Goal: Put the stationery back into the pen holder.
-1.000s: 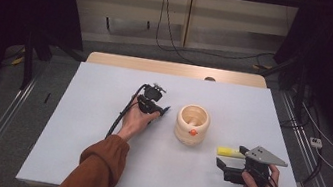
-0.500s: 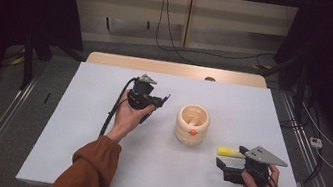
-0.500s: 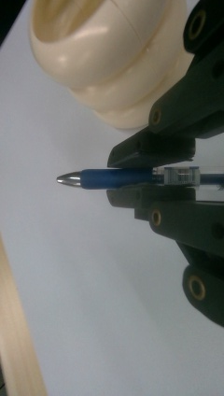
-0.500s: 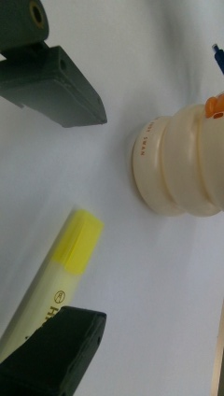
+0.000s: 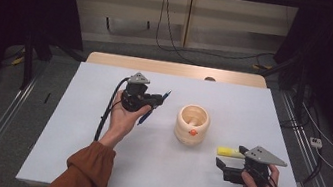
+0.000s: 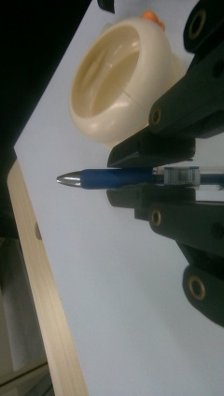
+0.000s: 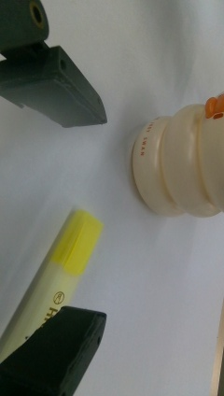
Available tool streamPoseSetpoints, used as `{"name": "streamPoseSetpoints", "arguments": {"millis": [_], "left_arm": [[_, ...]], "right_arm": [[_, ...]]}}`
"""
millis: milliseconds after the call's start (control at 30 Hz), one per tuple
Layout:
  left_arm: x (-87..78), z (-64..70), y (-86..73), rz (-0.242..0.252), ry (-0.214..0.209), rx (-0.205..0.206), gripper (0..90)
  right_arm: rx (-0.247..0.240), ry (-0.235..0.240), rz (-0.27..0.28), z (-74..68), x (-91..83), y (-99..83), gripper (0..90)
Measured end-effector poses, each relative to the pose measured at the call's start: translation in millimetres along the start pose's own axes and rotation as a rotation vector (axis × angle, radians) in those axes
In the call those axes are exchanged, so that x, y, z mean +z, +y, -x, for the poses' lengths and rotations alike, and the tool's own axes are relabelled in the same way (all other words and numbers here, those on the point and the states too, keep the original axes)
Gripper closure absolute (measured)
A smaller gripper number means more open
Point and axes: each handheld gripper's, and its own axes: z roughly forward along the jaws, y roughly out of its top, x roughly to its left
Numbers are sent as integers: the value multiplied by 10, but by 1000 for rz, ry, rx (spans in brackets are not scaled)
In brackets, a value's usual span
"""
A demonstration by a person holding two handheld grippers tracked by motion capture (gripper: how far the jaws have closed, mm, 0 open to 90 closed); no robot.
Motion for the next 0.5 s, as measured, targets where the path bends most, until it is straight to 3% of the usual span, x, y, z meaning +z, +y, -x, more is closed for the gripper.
{"name": "streamPoseSetpoints", "arguments": {"millis": [133,500], "left_arm": [[-19,87,8,33,-23,39,800],[-85,216,103,134,-48,54,800]], "right_arm": [[1,0,-1,-2,1,1,50],[0,1,-1,-2,0,2,50]]}}
